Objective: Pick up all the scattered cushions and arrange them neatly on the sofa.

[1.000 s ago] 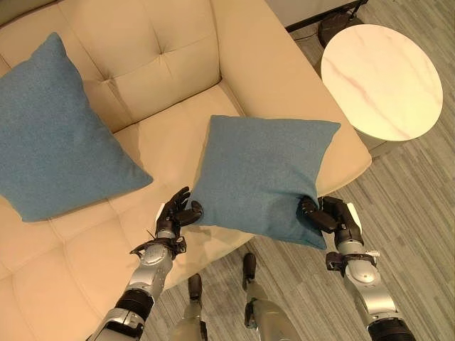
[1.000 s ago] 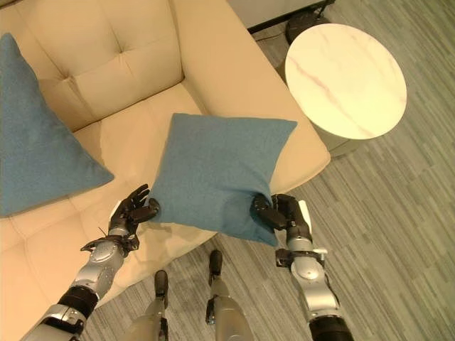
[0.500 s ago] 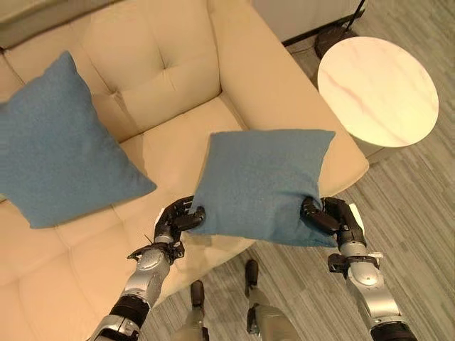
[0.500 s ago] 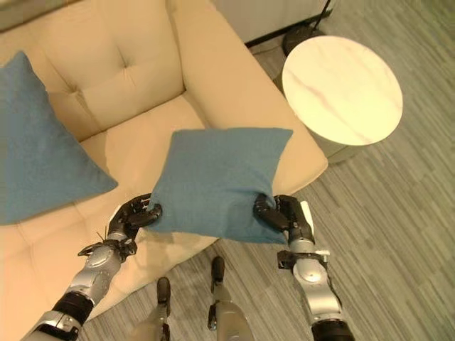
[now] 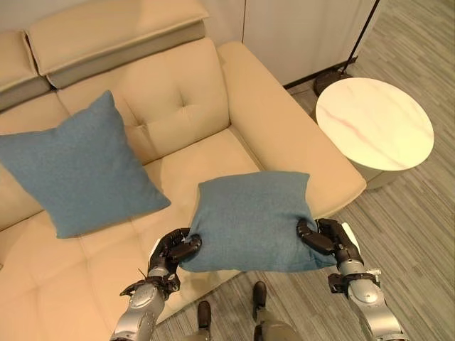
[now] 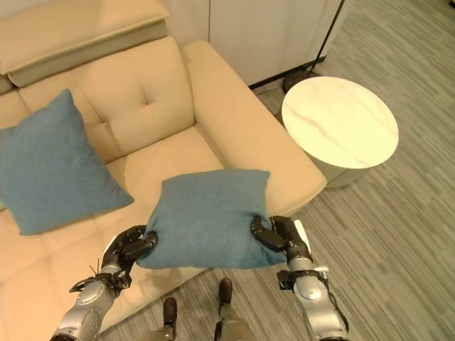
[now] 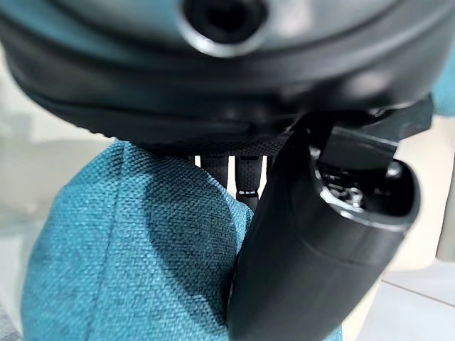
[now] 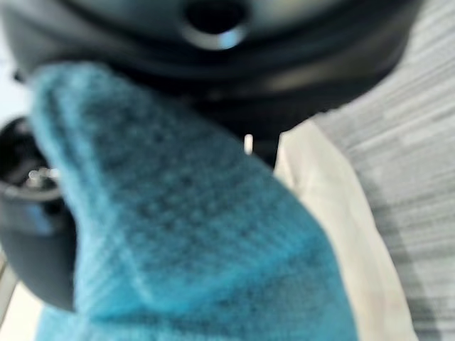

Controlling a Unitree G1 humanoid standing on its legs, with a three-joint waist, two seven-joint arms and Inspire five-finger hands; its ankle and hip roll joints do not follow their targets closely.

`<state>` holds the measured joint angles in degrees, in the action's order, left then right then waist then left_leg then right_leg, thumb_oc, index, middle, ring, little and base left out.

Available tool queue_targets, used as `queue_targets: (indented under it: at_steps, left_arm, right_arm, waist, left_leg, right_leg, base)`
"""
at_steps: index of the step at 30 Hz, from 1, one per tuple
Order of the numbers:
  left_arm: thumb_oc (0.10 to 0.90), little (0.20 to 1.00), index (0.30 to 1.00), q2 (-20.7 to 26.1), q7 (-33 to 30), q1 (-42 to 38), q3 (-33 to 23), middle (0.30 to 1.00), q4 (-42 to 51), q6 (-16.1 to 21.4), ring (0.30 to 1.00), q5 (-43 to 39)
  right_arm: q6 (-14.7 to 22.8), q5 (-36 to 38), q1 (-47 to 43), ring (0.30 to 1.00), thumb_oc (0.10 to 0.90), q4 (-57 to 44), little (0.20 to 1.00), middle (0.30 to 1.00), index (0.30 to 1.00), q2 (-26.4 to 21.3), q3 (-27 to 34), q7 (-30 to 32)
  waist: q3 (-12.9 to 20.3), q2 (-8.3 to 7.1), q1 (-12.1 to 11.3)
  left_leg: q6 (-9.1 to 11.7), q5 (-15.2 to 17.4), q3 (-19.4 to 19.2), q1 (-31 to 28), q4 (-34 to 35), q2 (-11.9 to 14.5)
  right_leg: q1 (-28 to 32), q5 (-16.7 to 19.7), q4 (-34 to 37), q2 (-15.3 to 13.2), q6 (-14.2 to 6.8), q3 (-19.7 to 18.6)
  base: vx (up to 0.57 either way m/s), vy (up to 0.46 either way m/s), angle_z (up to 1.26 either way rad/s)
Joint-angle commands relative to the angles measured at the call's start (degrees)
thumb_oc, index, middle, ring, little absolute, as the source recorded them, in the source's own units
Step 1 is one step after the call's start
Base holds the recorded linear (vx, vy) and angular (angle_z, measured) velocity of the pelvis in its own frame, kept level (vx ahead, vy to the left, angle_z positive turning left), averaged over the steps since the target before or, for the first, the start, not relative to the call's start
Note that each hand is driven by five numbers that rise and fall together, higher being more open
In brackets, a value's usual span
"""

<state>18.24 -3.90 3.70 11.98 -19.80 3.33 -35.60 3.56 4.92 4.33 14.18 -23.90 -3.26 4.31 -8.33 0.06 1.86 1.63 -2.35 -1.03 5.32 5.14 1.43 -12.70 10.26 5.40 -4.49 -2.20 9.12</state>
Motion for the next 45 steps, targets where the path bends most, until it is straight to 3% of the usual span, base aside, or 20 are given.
queue_targets:
  at_steps: [1,4,6,9,17,20,21,22,24,25,26,27,28,33,36,37,38,40,43,45]
  left_arm:
    - [0.4,0.3,0.3,-1.0,7.4,-4.5,1.2,0.3,8.2,5.5,0.3,1.9]
    - [0.4,0.3,0.3,-0.5,6.8,-2.5,0.9,0.3,10.5,6.0,0.3,2.6]
    - [0.4,0.3,0.3,-0.6,5.6,-2.7,1.1,0.3,11.5,6.9,0.3,1.9]
    - [0.4,0.3,0.3,-0.7,5.2,-1.8,1.4,0.3,12.1,7.6,0.3,1.0]
    - [0.4,0.3,0.3,-1.4,3.8,-1.6,2.6,0.3,14.5,8.5,0.3,-0.2]
    - [0.4,0.3,0.3,-2.0,2.6,-2.7,3.0,0.3,16.1,9.4,0.3,-0.1]
    - [0.4,0.3,0.3,-2.0,2.6,-2.7,3.0,0.3,16.1,9.4,0.3,-0.1]
    - [0.4,0.3,0.3,-1.5,3.1,-2.7,3.1,0.3,17.5,9.8,0.3,1.1]
    - [0.4,0.3,0.3,-1.3,3.4,-2.6,3.2,0.3,18.0,9.9,0.3,1.4]
    - [0.4,0.3,0.3,-1.5,4.1,-2.6,3.6,0.3,18.2,10.1,0.3,1.3]
    - [0.4,0.3,0.3,-1.5,4.4,-3.0,3.9,0.3,18.0,10.1,0.3,1.3]
    - [0.4,0.3,0.3,-1.6,4.4,-3.0,3.9,0.3,17.9,10.1,0.3,1.3]
    - [0.4,0.3,0.3,-1.4,5.4,-3.1,4.9,0.3,17.7,9.9,0.3,1.3]
    - [0.4,0.3,0.3,-1.1,5.7,-1.9,5.6,0.3,17.6,8.9,0.3,2.5]
    - [0.4,0.3,0.3,0.2,6.0,-1.3,5.3,0.3,18.3,8.1,0.3,3.6]
    - [0.4,0.3,0.3,0.7,5.6,-1.9,5.5,0.3,18.5,8.4,0.3,4.2]
    - [0.4,0.3,0.3,0.8,5.6,-1.9,5.5,0.3,18.5,8.4,0.3,4.2]
    - [0.4,0.3,0.3,0.9,5.6,-2.9,5.8,0.3,18.2,8.9,0.3,4.6]
    - [0.4,0.3,0.3,1.0,5.8,-2.9,5.9,0.3,18.2,9.1,0.3,4.9]
    - [0.4,0.3,0.3,1.2,5.8,-2.6,5.7,0.3,18.0,9.2,0.3,5.0]
  right_arm:
    - [5.8,-0.6,-1.9,0.3,0.4,-9.4,0.3,0.3,0.3,1.8,-2.3,-2.4]
    - [6.0,0.0,-1.4,0.3,0.4,-10.2,0.3,0.3,0.3,3.2,-3.0,-2.7]
    - [6.4,1.3,-0.9,0.3,0.4,-10.9,0.3,0.3,0.3,4.9,-2.7,-1.9]
    - [6.9,2.3,-0.6,0.3,0.4,-11.4,0.3,0.3,0.3,4.9,-3.2,-1.4]
    - [8.5,3.6,-1.4,0.3,0.4,-13.9,0.3,0.3,0.3,3.4,-3.9,-0.3]
    - [8.7,3.6,-2.9,0.3,0.4,-14.1,0.3,0.3,0.3,2.9,-4.1,1.5]
    - [8.7,3.6,-2.9,0.3,0.4,-14.1,0.3,0.3,0.3,2.9,-4.1,1.5]
    - [9.3,3.9,-2.7,0.3,0.4,-14.7,0.3,0.3,0.3,3.2,-3.9,1.9]
    - [9.3,4.0,-2.5,0.3,0.4,-15.0,0.3,0.3,0.3,3.3,-3.8,1.8]
    - [9.6,4.3,-1.6,0.3,0.4,-15.5,0.3,0.3,0.3,3.7,-2.9,1.6]
    - [9.5,4.3,-1.4,0.3,0.4,-15.7,0.3,0.3,0.3,3.9,-2.4,1.5]
    - [9.5,4.3,-1.4,0.3,0.4,-15.7,0.3,0.3,0.3,3.8,-2.4,1.5]
    - [9.5,4.7,-0.6,0.3,0.4,-16.1,0.3,0.3,0.3,4.5,-1.3,1.3]
    - [9.2,4.9,-0.7,0.3,0.4,-15.3,0.3,0.3,0.3,5.6,-1.2,1.1]
    - [8.9,5.6,-1.7,0.3,0.4,-14.9,0.3,0.3,0.3,6.7,-2.0,0.5]
    - [9.1,6.3,-2.8,0.3,0.4,-14.7,0.3,0.3,0.3,7.5,-2.5,0.6]
    - [9.1,6.3,-2.9,0.3,0.4,-14.6,0.3,0.3,0.3,7.5,-2.5,0.6]
    - [9.2,6.5,-3.3,0.3,0.4,-14.4,0.3,0.3,0.3,7.5,-2.8,0.2]
    - [9.2,6.8,-2.9,0.3,0.4,-14.7,0.3,0.3,0.3,7.3,-2.7,-0.3]
    - [9.2,7.4,-3.1,0.3,0.4,-14.3,0.3,0.3,0.3,7.3,-3.2,-0.6]
  waist:
    - [6.5,-1.97,-1.1]
    - [5.3,-1.23,-1.8]
    - [4.4,-0.8,-1.4]
    - [4.9,-1.35,-2.0]
    - [3.1,-1.08,-4.0]
    - [1.6,-1.29,-3.4]
    - [1.7,-1.27,-3.3]
    - [2.1,-2.07,-2.6]
    - [2.4,-2.24,-2.2]
    - [3.0,-2.69,-0.6]
    - [3.6,-2.78,0.5]
    - [3.6,-2.71,0.5]
    - [4.5,-2.28,2.1]
    - [4.8,-1.92,2.3]
    - [4.5,-2.46,1.3]
    - [3.5,-2.85,1.7]
    - [3.6,-2.92,1.7]
    - [3.7,-3.0,3.1]
    - [3.8,-2.77,3.5]
    - [4.0,-2.93,3.1]
  left_leg:
    - [-0.5,5.4,0.0,-1.1,-0.5,-2.0]
    - [-0.9,5.6,1.1,-2.4,-1.3,-2.0]
    - [-0.8,5.1,4.8,-1.3,-2.8,-2.2]
    - [-0.3,4.6,8.9,0.7,-4.6,-2.9]
    - [4.6,-0.7,16.1,8.8,-7.7,-2.4]
    - [3.4,0.9,7.6,12.0,-12.6,-1.7]
    - [3.4,0.7,7.7,12.2,-12.6,-1.7]
    - [2.2,4.3,3.4,10.8,-15.9,-1.3]
    - [2.0,5.4,2.1,9.9,-16.6,-1.1]
    - [1.1,9.3,-3.6,6.8,-19.2,0.4]
    - [1.0,10.7,-7.7,5.2,-19.7,1.8]
    - [1.0,10.9,-7.7,5.2,-19.8,1.9]
    - [1.4,12.4,-12.8,1.9,-18.5,3.2]
    - [1.1,10.8,-9.9,0.3,-12.0,0.8]
    - [-0.1,9.6,-7.7,-0.2,-8.9,-0.3]
    - [-0.7,8.4,-5.3,-0.1,-7.4,-1.0]
    - [-0.8,8.1,-5.3,0.2,-7.3,-1.1]
    - [-1.2,6.7,-1.9,0.0,-5.2,-2.5]
    - [-1.2,5.6,0.8,-0.1,-3.9,-3.4]
    - [-0.7,4.9,3.2,-0.2,-3.0,-4.1]
  right_leg:
    - [7.1,-9.8,-2.5,-1.7,-5.8,0.4]
    - [7.0,-11.7,-8.2,-2.1,-5.8,-0.8]
    - [6.4,-14.1,-12.3,-0.2,-5.4,-8.9]
    - [8.2,-15.4,-11.5,0.8,-3.9,-12.4]
    - [11.6,-15.8,-4.1,3.5,-1.8,-5.2]
    - [10.6,-14.2,-2.7,2.5,-1.8,-0.9]
    - [10.5,-14.1,-2.7,2.5,-1.8,-0.9]
    - [10.1,-13.1,-2.1,1.2,-1.7,1.6]
    - [9.9,-12.8,-2.0,0.7,-1.7,2.7]
    - [9.7,-12.4,-2.0,-0.6,-1.7,5.9]
    - [9.4,-12.1,-1.7,-1.2,-2.0,7.9]
    - [9.5,-12.1,-1.6,-1.1,-2.0,7.9]
    - [9.1,-11.4,-1.1,-2.0,-2.6,11.3]
    - [8.9,-9.9,-2.4,-3.2,-3.7,13.5]
    - [8.2,-10.8,-5.6,-3.6,-3.9,12.5]
    - [5.7,-12.1,-9.7,-2.3,-4.3,6.6]
    - [5.5,-12.0,-9.7,-2.4,-4.3,6.6]
    - [4.0,-13.7,-11.4,2.5,-4.7,-6.9]
    - [3.9,-13.9,-11.8,4.6,-4.1,-12.4]
    - [4.9,-13.6,-10.3,4.4,-3.4,-12.0]
  base:
    - [-0.05,0.034,-0.01]
    - [-0.06,0.0,0.04]
    - [-0.11,-0.044,0.33]
    - [-0.05,-0.12,0.82]
    - [-0.17,-0.239,0.93]
    - [-0.27,-0.093,1.35]
    - [-0.17,-0.027,1.01]
    - [-0.13,-0.02,0.91]
    - [-0.12,-0.011,0.9]
    - [-0.12,0.0,0.71]
    - [-0.11,-0.001,0.79]
    - [-0.09,0.079,1.57]
    - [-0.05,0.116,1.66]
    - [-0.02,0.139,0.94]
    - [-0.09,0.12,0.53]
    - [-0.14,0.111,0.6]
    - [-0.12,0.101,0.61]
    - [0.01,0.091,1.0]
    - [0.03,0.042,1.14]
    - [0.05,-0.041,0.99]
